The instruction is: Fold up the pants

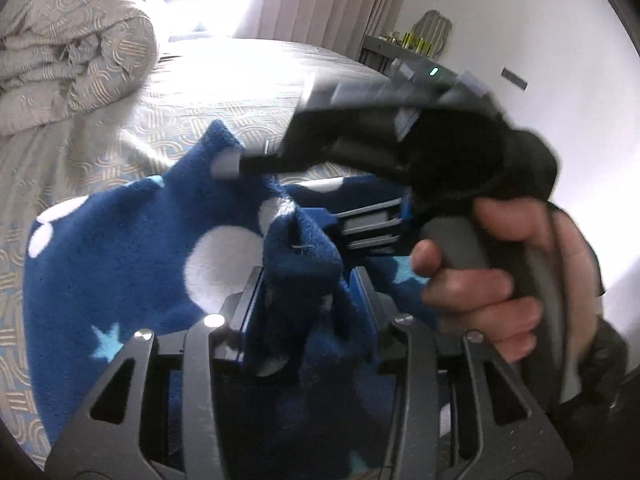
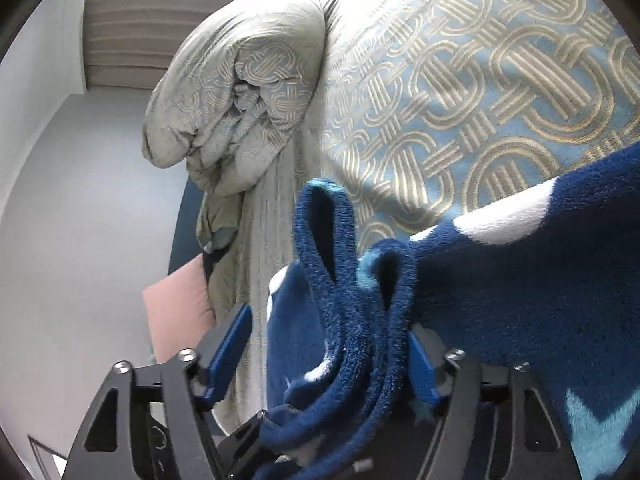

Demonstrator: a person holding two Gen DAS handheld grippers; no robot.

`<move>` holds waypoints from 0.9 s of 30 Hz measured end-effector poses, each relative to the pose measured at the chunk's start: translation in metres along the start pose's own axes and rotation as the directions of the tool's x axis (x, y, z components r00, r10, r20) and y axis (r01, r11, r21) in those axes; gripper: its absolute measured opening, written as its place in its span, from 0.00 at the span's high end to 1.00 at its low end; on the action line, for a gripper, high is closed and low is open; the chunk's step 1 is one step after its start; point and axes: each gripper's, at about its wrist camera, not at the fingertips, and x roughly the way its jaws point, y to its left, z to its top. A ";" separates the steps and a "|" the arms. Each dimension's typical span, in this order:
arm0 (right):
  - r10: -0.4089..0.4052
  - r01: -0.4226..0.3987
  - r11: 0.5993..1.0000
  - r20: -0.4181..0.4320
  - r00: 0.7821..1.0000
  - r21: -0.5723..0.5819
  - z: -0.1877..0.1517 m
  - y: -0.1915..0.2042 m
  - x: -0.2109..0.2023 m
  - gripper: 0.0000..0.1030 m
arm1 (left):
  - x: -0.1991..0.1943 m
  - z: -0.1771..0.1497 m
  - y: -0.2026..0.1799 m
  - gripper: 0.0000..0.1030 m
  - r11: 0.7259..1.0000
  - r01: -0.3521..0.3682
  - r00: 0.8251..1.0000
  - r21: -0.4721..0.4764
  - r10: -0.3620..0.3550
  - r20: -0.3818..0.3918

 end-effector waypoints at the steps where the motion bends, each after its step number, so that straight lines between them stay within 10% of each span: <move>1: -0.015 0.015 1.000 0.002 1.000 0.007 0.001 -0.003 0.002 0.56 | -0.001 -0.001 0.000 0.56 1.000 0.018 1.000 -0.008 -0.018 0.002; 10: -0.045 0.045 0.998 -0.018 0.999 -0.033 -0.002 -0.004 0.013 0.82 | -0.018 0.001 0.017 0.41 0.998 0.035 0.999 -0.055 -0.034 0.020; 27: 0.036 0.003 0.978 0.182 0.983 -0.210 -0.037 0.085 -0.088 0.83 | -0.071 0.008 0.082 0.38 0.948 -0.163 0.970 -0.272 0.204 0.130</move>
